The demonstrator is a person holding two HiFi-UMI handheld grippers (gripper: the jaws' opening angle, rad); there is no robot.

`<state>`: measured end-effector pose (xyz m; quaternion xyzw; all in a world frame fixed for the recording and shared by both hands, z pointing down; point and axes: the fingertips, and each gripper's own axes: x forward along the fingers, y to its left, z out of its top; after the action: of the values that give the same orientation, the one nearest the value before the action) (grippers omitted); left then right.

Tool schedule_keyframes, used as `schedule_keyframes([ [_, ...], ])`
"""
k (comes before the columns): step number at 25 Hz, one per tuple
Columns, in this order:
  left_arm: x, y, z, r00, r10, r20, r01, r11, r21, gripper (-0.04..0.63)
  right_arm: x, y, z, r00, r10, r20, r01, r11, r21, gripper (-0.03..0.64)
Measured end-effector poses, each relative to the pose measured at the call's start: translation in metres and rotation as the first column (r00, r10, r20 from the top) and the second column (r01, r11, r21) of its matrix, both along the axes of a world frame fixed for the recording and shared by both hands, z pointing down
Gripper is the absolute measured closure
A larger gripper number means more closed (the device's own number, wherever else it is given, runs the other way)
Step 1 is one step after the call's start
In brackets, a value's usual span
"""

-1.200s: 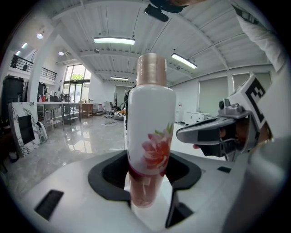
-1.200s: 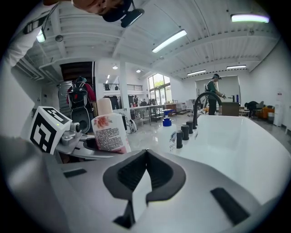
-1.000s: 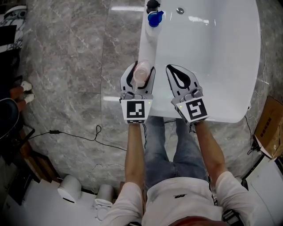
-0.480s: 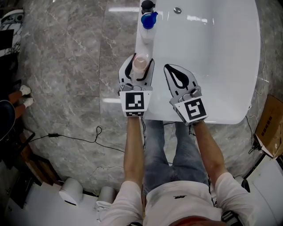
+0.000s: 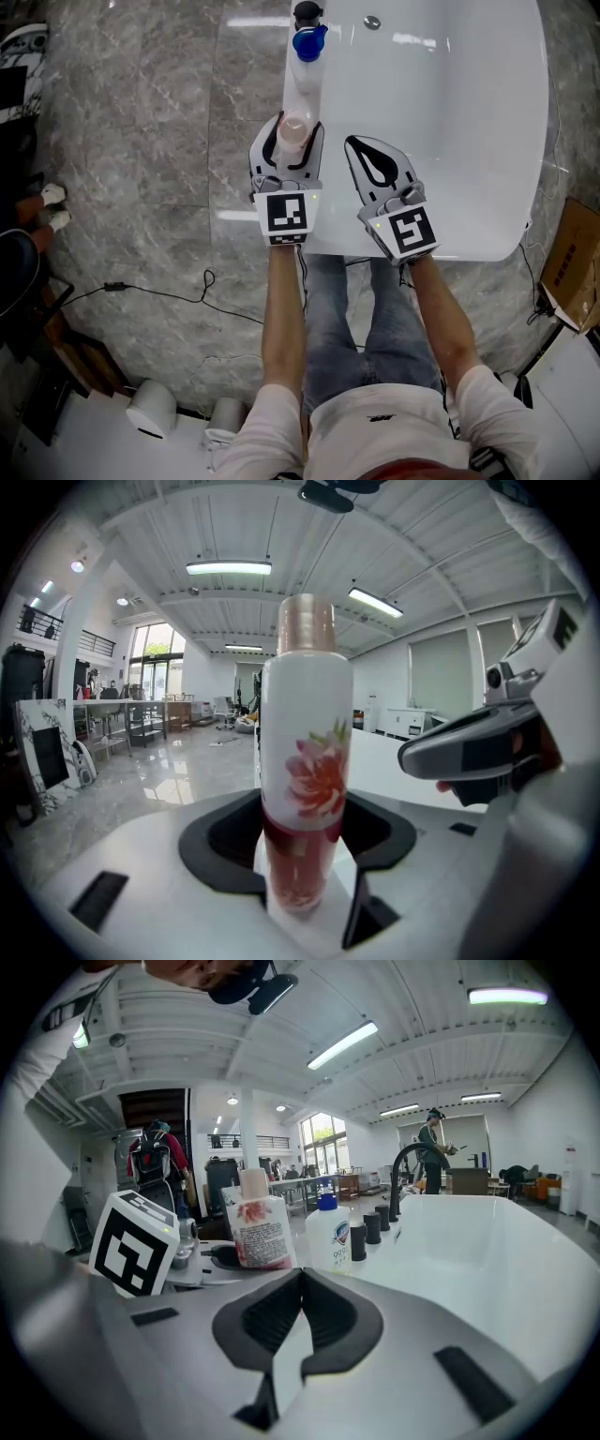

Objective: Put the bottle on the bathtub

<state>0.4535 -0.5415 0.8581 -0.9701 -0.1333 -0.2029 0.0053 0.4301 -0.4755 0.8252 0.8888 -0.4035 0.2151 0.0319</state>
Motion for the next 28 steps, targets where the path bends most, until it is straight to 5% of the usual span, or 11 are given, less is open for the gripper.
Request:
schedule_keyframes([
  [6, -0.005, -0.002, 0.002, 1.000, -0.008, 0.011, 0.008, 1.000, 0.002, 0.305, -0.002, 0.002, -0.004, 1.000, -0.007, -0.004, 0.007, 1.000, -0.005, 0.623],
  [17, -0.053, -0.020, -0.051, 0.997, -0.079, -0.003, 0.078, 0.997, -0.026, 0.306, -0.012, 0.010, -0.050, 0.999, -0.019, -0.036, 0.019, 1.000, -0.006, 0.623],
  [28, -0.109, -0.012, -0.182, 0.993, -0.095, -0.069, 0.091, 0.994, -0.053, 0.492, -0.051, 0.034, -0.164, 0.998, -0.020, -0.065, 0.019, 1.000, -0.008, 0.623],
])
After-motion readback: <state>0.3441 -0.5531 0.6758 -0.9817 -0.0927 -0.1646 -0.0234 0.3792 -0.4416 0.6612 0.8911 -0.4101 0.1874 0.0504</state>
